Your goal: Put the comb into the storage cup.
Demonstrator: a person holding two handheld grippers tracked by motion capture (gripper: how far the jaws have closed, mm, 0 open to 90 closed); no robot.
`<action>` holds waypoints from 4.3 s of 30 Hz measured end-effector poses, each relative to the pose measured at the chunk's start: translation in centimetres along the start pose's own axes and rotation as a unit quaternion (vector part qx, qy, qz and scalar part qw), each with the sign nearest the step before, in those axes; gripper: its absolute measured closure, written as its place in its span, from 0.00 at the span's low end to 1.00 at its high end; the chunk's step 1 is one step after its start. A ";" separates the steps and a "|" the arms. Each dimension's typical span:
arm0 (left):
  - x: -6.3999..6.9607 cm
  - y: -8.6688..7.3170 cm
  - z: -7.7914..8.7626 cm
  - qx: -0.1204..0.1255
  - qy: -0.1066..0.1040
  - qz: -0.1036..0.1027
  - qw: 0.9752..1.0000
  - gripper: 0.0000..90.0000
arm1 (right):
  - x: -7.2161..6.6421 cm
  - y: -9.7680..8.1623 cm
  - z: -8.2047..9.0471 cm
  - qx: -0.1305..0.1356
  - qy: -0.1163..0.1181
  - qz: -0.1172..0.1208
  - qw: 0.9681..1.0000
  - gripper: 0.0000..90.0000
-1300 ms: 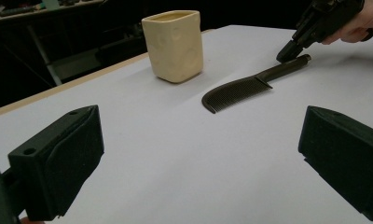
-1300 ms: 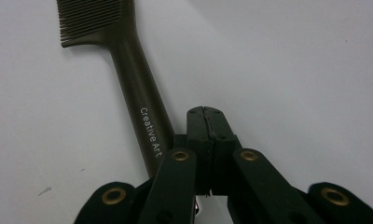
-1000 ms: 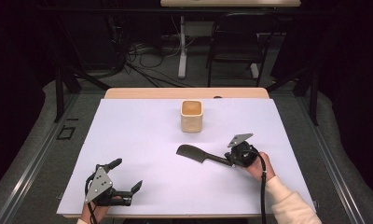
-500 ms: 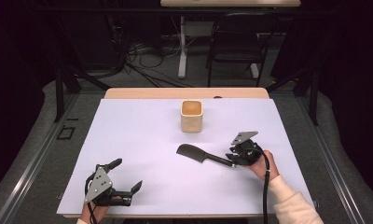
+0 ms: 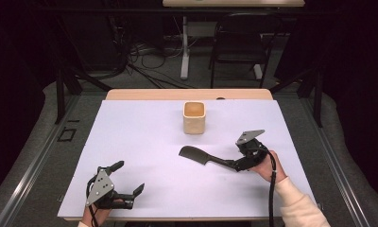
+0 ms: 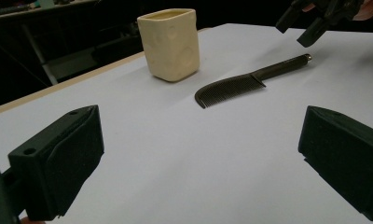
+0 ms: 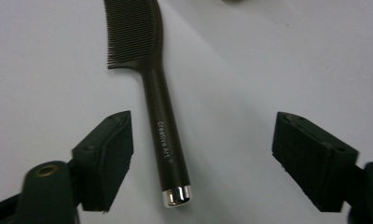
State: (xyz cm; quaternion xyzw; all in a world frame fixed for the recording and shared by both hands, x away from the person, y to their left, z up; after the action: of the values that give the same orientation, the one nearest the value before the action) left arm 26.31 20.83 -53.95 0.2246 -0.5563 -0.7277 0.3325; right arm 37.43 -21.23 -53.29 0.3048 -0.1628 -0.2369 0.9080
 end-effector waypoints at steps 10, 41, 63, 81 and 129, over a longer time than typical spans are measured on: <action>0.0 0.0 0.0 0.001 -0.001 0.001 1.000 0.00 | -0.6 0.8 -0.1 0.003 0.024 0.013 1.000 0.07; 0.1 0.0 -0.1 -0.001 -0.001 -0.003 1.000 0.00 | -2.3 3.1 -2.2 -0.034 0.071 0.068 0.995 0.00; 0.1 0.0 -0.1 -0.003 -0.004 -0.003 1.000 0.00 | -2.0 4.6 -3.4 -0.061 0.055 0.094 0.992 0.17; 0.1 0.0 0.0 0.002 -0.002 -0.003 1.000 0.00 | -2.8 5.4 -5.0 -0.123 0.040 0.151 0.980 0.63; 0.1 0.1 0.1 0.000 -0.003 -0.006 1.000 0.00 | -2.8 5.9 -7.0 -0.191 0.032 0.160 0.968 0.80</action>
State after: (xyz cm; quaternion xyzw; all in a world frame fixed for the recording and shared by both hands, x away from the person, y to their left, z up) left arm 26.21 20.76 -53.86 0.2257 -0.5562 -0.7301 0.3266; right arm 40.09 -12.27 -55.37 0.1034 -0.1324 -0.1051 0.9802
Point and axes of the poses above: each handheld gripper's, and its own axes: z roughly backward along the jaws, y roughly out of its top, x roughly to its right, the point moved 3 cm from there along -z, roughly forward along the jaws, and after that the axes turned 9 degrees about z, right-handed, at the moved point
